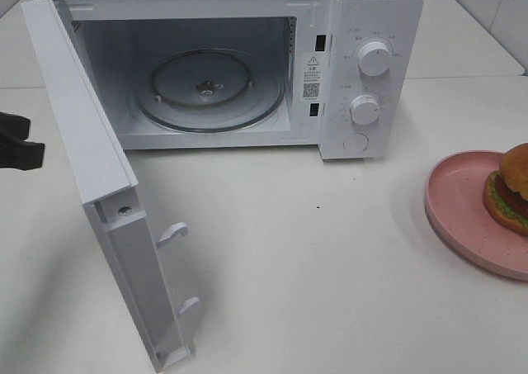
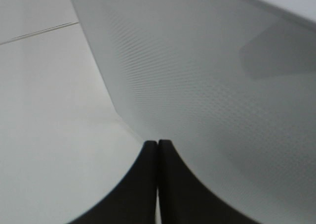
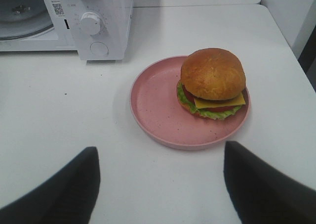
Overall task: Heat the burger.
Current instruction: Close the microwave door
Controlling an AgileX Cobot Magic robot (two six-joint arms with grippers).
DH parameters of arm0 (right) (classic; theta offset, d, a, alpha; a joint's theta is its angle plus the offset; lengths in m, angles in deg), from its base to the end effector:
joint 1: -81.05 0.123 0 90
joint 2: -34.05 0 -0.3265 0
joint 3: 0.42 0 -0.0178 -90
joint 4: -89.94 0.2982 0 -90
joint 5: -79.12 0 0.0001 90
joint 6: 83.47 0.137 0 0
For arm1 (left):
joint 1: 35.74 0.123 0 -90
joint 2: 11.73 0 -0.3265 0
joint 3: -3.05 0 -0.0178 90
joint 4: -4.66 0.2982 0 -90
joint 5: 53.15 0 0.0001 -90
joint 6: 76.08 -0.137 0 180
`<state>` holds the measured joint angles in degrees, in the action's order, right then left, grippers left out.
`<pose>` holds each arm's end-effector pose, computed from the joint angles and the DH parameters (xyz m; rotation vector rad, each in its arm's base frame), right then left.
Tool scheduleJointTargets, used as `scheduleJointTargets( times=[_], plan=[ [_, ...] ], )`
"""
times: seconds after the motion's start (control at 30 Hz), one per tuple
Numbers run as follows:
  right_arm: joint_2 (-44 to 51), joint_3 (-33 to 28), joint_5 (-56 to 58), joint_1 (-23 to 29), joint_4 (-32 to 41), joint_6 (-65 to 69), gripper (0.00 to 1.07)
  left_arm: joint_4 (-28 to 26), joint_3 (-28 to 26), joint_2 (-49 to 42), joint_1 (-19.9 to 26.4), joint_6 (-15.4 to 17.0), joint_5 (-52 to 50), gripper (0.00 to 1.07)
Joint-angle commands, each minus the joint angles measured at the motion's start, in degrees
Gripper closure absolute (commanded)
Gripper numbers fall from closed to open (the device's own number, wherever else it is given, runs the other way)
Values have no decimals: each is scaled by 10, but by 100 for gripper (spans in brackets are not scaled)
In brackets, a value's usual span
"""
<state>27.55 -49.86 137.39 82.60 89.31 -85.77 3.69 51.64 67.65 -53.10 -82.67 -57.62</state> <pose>0.0376 -0.0003 0.2855 -0.0667 1.9922 -0.0215 0.2864 -0.0894 0.1988 0.4291 2.1147 -0.1171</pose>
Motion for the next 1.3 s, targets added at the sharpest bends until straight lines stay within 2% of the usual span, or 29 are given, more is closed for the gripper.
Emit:
scheduleJointTargets(
  times=[0.03,0.27,0.37,0.43,0.47,0.6,0.7,0.77,0.8,0.93,1.0,1.03,1.07,1.1,1.2,1.27,1.3],
  plan=[
    [13,-2,-10,-2,1,-3,40,-4,-5,12,-10,0,-29,106],
    [13,-2,-10,-2,1,-3,41,-4,-45,125,-71,3,-92,106],
    [13,-2,-10,-2,1,-3,41,-4,-52,136,-77,3,-93,106],
    [13,-2,-10,-2,1,-3,41,-3,-88,176,-101,3,-93,106],
    [13,-2,-10,-2,1,-3,41,-3,-88,176,-101,3,-93,106],
    [13,-2,-10,-2,1,-3,41,-3,-142,222,-125,3,-93,106],
    [13,-2,-10,-2,1,-3,41,-3,-152,229,-129,3,-93,106],
    [13,-2,-10,-2,1,-3,41,-3,-200,262,-146,5,-92,106],
    [13,-2,-10,-2,1,-3,41,-3,-200,262,-146,5,-92,106],
    [13,-2,-10,-2,1,-3,41,-3,-267,307,-163,4,-92,106],
    [13,-2,-10,-2,1,-3,41,-3,-280,315,-166,4,-92,106],
    [13,-2,-10,-2,1,-3,41,-3,-313,339,-171,4,-90,106],
    [13,-2,-10,-2,1,-3,41,-3,-313,339,-171,4,-90,106],
    [13,-2,-10,-2,1,-3,41,-3,-349,359,-176,4,-83,106],
    [13,-2,-10,-2,1,-3,41,-3,-363,370,-176,4,-78,106],
    [13,-2,-10,-2,1,-3,41,-3,-429,407,-179,5,-53,106],
    [13,-2,-10,-2,1,-3,41,-3,-429,407,-179,5,-53,106]
  ],
)
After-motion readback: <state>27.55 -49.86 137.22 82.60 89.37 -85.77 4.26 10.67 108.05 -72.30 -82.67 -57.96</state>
